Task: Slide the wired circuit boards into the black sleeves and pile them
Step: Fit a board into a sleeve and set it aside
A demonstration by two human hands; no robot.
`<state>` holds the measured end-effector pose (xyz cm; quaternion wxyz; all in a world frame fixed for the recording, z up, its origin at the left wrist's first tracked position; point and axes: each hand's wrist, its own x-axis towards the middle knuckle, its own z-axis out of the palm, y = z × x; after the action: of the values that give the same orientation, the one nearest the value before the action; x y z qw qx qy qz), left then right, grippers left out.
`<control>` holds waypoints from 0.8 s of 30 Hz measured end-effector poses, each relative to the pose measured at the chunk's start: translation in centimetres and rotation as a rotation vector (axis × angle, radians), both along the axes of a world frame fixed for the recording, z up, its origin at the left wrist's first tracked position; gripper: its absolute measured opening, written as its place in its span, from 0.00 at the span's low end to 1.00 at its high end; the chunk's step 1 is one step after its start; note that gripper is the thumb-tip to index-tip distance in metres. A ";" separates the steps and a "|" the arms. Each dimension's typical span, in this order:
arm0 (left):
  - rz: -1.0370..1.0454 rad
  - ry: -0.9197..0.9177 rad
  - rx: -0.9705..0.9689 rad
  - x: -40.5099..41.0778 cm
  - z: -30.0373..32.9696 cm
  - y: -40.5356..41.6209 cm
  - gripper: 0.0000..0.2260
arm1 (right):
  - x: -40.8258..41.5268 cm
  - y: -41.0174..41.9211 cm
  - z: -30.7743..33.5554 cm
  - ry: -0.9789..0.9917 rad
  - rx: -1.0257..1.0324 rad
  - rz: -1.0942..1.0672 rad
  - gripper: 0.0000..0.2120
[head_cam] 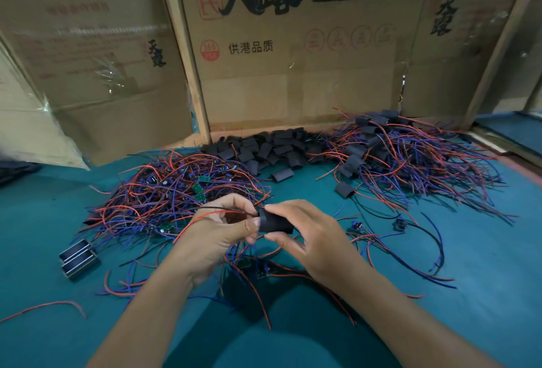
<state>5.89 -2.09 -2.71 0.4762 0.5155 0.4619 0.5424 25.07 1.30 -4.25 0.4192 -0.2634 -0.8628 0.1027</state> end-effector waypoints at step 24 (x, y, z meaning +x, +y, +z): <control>0.019 -0.199 -0.112 1.2 0.0 0.3 0.06 | 1.2 1.3 -0.2 -0.055 0.105 -0.137 0.09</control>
<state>7.09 -1.82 -2.70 0.5426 0.4272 0.4468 0.5687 26.29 2.63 -4.40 0.4145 -0.3023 -0.8581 0.0212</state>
